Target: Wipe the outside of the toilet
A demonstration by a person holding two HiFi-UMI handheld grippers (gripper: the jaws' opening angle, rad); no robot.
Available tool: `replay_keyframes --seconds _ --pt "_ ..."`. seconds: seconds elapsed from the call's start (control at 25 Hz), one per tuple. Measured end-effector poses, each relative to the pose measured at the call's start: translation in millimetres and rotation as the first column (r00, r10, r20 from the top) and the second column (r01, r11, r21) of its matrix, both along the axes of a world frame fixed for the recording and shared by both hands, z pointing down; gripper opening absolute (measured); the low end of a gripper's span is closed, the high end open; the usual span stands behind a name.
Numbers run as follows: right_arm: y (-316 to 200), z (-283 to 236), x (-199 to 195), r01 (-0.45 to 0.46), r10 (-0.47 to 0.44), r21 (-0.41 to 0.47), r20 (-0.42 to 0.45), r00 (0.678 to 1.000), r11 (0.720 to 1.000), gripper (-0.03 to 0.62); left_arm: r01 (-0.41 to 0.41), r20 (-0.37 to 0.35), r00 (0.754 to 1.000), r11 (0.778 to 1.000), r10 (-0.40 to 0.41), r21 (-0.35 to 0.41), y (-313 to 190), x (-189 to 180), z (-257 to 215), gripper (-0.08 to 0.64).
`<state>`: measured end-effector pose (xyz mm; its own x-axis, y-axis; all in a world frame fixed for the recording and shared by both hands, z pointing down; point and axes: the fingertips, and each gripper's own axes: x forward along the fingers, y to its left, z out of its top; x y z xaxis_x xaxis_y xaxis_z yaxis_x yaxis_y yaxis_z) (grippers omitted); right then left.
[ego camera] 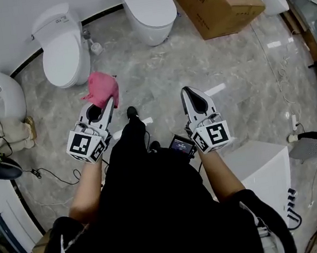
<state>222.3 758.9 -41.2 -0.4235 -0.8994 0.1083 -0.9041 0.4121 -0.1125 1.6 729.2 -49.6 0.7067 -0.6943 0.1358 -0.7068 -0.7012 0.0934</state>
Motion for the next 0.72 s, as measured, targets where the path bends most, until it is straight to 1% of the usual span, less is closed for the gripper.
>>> replay_keyframes --seconds 0.2,0.28,0.36,0.4,0.56,0.72 --pt "-45.8 15.2 3.0 -0.013 0.012 -0.026 -0.027 1.000 1.000 0.037 0.004 -0.025 1.000 1.000 -0.005 -0.024 -59.4 3.0 27.3 0.067" --pt "-73.2 17.9 -0.8 -0.008 0.007 -0.037 -0.038 0.999 0.999 0.037 -0.002 -0.001 1.000 1.000 0.002 -0.027 -88.8 5.2 35.4 0.067" --pt "-106.6 17.2 -5.8 -0.008 0.005 -0.053 -0.053 0.999 0.999 0.037 -0.024 0.034 0.999 1.000 0.024 -0.016 -117.0 9.1 37.6 0.067" --pt "-126.0 15.6 -8.2 -0.013 0.009 -0.062 -0.055 0.998 0.998 0.037 -0.033 0.037 0.999 0.999 0.034 -0.010 -132.2 9.8 36.9 0.067" --pt "-203.7 4.5 -23.1 -0.019 0.016 -0.067 -0.052 0.999 0.998 0.037 -0.058 0.015 0.998 0.998 0.058 -0.028 -198.6 3.6 38.6 0.067" --pt "-263.6 -5.7 -36.1 -0.024 0.020 -0.056 -0.061 0.998 0.998 0.037 -0.089 0.009 0.996 0.995 0.089 -0.040 -261.1 -7.4 48.3 0.067"
